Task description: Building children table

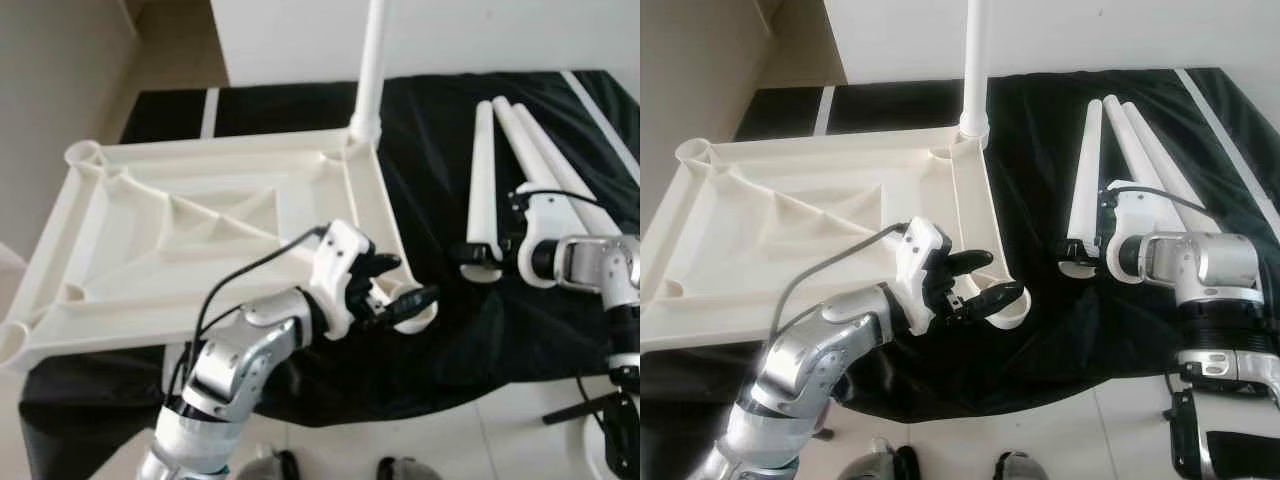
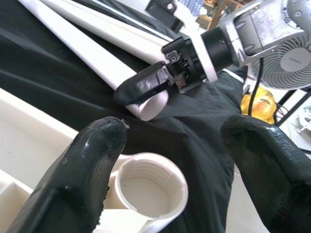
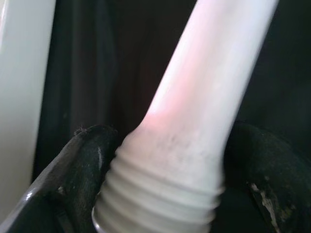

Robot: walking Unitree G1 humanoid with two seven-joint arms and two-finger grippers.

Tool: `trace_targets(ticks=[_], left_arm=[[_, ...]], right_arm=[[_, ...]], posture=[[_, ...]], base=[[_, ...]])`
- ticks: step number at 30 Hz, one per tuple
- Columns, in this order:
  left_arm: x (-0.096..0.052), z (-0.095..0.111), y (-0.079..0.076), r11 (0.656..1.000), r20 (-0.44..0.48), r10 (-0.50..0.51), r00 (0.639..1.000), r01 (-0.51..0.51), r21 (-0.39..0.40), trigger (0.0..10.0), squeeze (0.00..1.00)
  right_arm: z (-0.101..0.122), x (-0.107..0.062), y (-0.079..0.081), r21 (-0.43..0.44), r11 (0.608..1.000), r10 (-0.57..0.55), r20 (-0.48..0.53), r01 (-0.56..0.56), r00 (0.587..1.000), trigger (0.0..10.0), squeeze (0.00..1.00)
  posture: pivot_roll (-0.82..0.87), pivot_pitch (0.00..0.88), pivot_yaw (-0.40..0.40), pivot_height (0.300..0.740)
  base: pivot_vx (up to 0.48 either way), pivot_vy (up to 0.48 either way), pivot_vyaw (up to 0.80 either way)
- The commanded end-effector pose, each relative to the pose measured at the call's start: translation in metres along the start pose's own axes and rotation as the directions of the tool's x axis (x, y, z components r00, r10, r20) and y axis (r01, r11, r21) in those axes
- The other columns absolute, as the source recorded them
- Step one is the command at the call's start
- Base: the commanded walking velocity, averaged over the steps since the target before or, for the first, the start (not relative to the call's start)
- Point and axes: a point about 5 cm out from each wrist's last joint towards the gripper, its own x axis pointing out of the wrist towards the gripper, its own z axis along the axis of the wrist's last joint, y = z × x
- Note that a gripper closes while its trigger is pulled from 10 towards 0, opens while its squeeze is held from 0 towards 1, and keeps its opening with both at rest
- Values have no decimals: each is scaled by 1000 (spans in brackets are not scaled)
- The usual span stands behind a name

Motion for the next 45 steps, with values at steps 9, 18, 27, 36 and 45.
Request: trace_targets(ticks=[9, 18, 27, 36, 45], left_arm=[[5, 0, -3, 997, -1, -74, 997, 74, 27, 10000, 0], [7, 2, -3, 995, 1, -96, 995, 95, 36, 10000, 0], [2, 3, -4, 992, -28, -121, 992, 122, 36, 10000, 0], [-8, 26, -6, 989, 84, -116, 990, 122, -83, 10000, 0], [-16, 26, -18, 980, 97, -112, 989, 126, -156, 10000, 0]], right_arm=[[27, -6, -12, 42, 992, -121, 139, 116, 983, 10000, 878], [44, 4, -9, 131, 984, -150, 237, 121, 960, 10000, 0], [40, 30, -1, 138, 972, -220, 239, 191, 946, 10000, 0], [48, 38, 0, 217, 938, -323, 249, 272, 913, 10000, 0], [55, 38, -2, 282, 907, -373, 195, 312, 907, 10000, 0]], posture=[[-118, 61, 53, 740], [-114, 55, 71, 740], [-90, 94, 86, 740], [-53, 184, 99, 740], [-25, 257, 93, 740]], base=[[0, 0, 0], [0, 0, 0], [0, 0, 0], [0, 0, 0], [0, 0, 0]])
